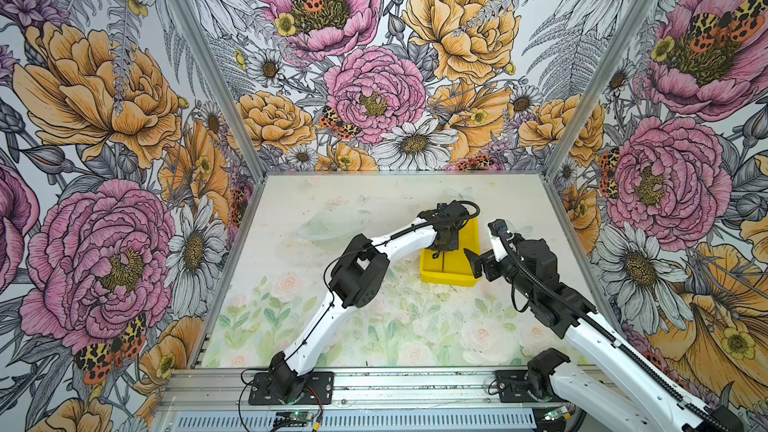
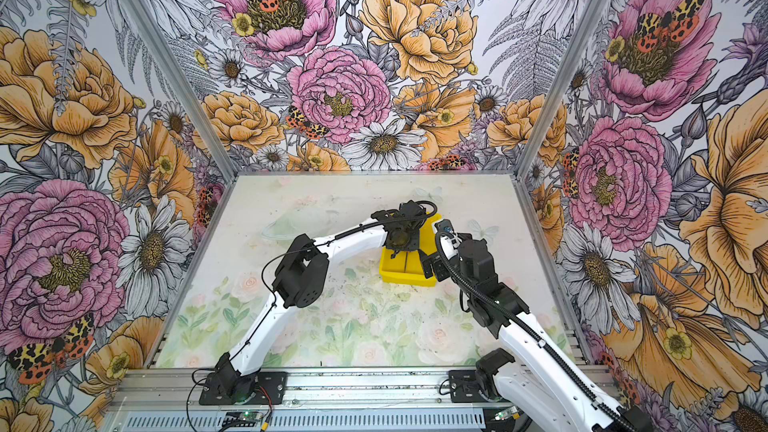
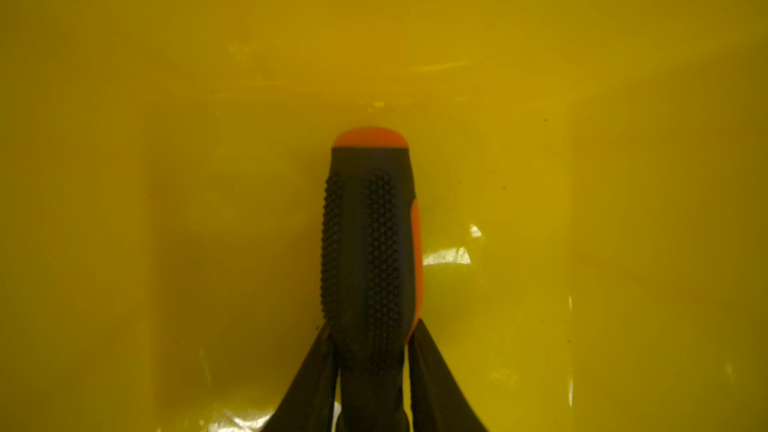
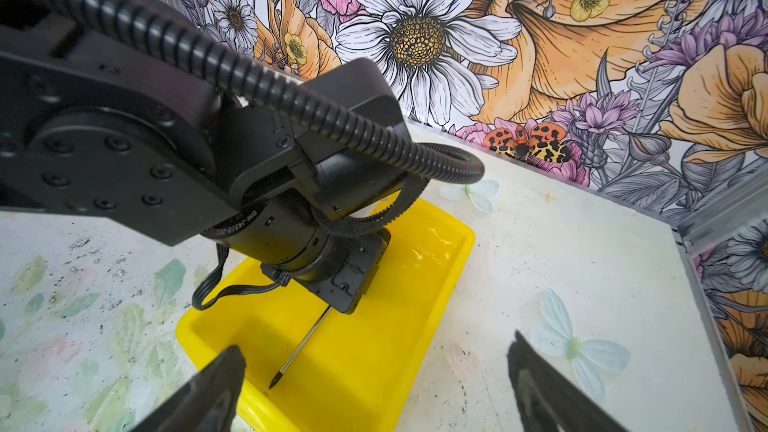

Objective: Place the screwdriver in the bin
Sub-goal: 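Lower the screwdriver into the bin and open the left gripper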

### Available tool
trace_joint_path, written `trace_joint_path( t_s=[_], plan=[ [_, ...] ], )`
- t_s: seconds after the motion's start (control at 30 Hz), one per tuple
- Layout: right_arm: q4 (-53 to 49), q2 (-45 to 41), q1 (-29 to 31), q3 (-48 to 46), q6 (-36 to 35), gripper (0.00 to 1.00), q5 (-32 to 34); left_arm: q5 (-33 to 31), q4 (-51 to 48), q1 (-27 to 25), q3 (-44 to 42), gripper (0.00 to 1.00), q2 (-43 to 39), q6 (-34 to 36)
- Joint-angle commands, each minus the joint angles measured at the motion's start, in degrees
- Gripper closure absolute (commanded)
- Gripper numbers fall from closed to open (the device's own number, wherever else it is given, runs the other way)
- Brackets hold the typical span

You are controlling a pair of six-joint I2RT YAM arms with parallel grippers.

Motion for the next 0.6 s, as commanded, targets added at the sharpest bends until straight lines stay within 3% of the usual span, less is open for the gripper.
trace_joint_path(
  t_s=[0.0, 0.1, 0.33, 0.57],
  plan=[
    [1.2, -0.6, -0.2, 1.1, -0.5, 0.01, 1.0, -1.1, -0.2, 0.5, 0.5, 0.68, 1.2, -0.4],
    [1.3, -0.7, -0.3, 1.1, -0.5, 0.0, 1.2, -1.3, -0.2, 0.5, 0.6, 0.66, 1.0, -0.4],
    [1.5, -1.0, -0.2, 1.0, -0.9, 0.0, 1.2, -1.5, -0.1, 0.3, 1.1, 0.48, 0.2, -0.1],
    [1.9, -1.5, -0.2, 0.9, -1.8, 0.01, 1.3, -2.7, -0.1, -0.4, 0.4, 0.47, -1.8, 0.6]
  ],
)
